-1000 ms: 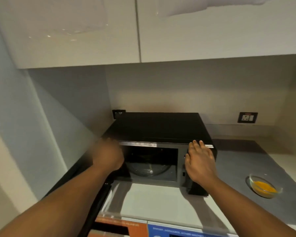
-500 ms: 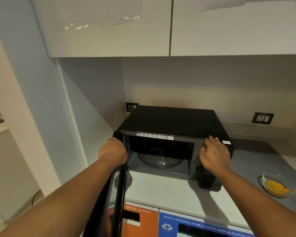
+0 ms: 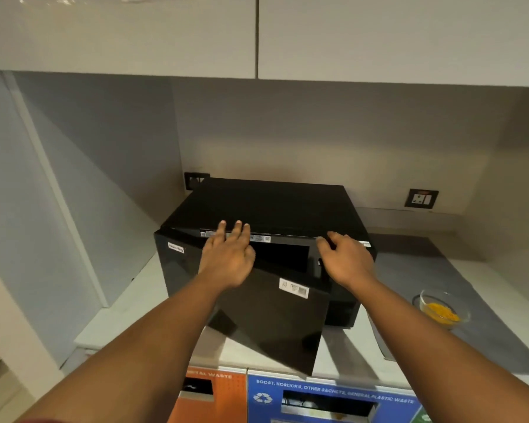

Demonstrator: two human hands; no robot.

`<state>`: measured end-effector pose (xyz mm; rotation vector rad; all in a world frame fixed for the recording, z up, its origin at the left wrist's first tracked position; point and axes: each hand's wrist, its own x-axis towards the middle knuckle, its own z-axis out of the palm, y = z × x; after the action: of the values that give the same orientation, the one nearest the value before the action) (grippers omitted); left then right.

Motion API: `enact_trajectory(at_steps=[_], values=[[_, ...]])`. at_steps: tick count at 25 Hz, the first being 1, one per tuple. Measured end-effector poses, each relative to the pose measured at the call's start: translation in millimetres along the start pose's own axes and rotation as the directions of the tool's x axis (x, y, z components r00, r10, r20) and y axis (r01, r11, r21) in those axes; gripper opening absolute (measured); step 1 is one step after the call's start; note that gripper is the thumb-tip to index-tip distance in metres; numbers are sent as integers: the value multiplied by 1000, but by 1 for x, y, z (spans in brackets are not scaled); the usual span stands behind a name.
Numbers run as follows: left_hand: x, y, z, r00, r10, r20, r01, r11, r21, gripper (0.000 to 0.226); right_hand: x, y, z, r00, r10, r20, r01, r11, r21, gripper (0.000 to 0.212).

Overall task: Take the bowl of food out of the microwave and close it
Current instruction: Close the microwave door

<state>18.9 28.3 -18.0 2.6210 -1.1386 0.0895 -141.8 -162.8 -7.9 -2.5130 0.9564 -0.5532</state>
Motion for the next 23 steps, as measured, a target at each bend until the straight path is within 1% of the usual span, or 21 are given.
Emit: enact_trajectory(at_steps=[1,2,3,5,6,7,9,12,14,16,23], values=[[5,1,0,998,48,30,-48,999,10,61,0,-2,2,999,-10,44,10,1000,11,67],[10,2,0,995,83,63,-85,996,22,65,-1,-2,4,995,-32,90,33,999,-15,74],[14,2,-1,989,113,92,-117,992,37,74,-1,-2,6,990,-56,129,64,996,-54,81],[20,0,-1,977,177,119,-188,979,82,92,-1,2,7,979,-106,174,125,987,-104,87],[22,-1,-1,971,203,123,-217,970,108,94,1,5,6,974,-130,187,153,982,-114,88],[24,-1,0,967,224,125,-239,963,124,91,3,8,5,969,-152,194,179,976,-126,85],[29,2,3,960,257,113,-270,955,120,78,7,12,4,962,-197,191,231,957,-176,76],[32,10,12,952,303,33,-305,948,92,62,8,16,14,957,-254,142,287,904,-317,64],[34,11,17,950,314,-5,-312,947,79,58,7,17,23,964,-253,83,266,893,-362,60],[35,11,21,951,309,-27,-308,950,54,56,8,17,30,969,-245,40,242,897,-369,57],[38,13,25,950,300,-81,-299,954,25,54,9,13,39,977,-213,-19,190,906,-378,54]])
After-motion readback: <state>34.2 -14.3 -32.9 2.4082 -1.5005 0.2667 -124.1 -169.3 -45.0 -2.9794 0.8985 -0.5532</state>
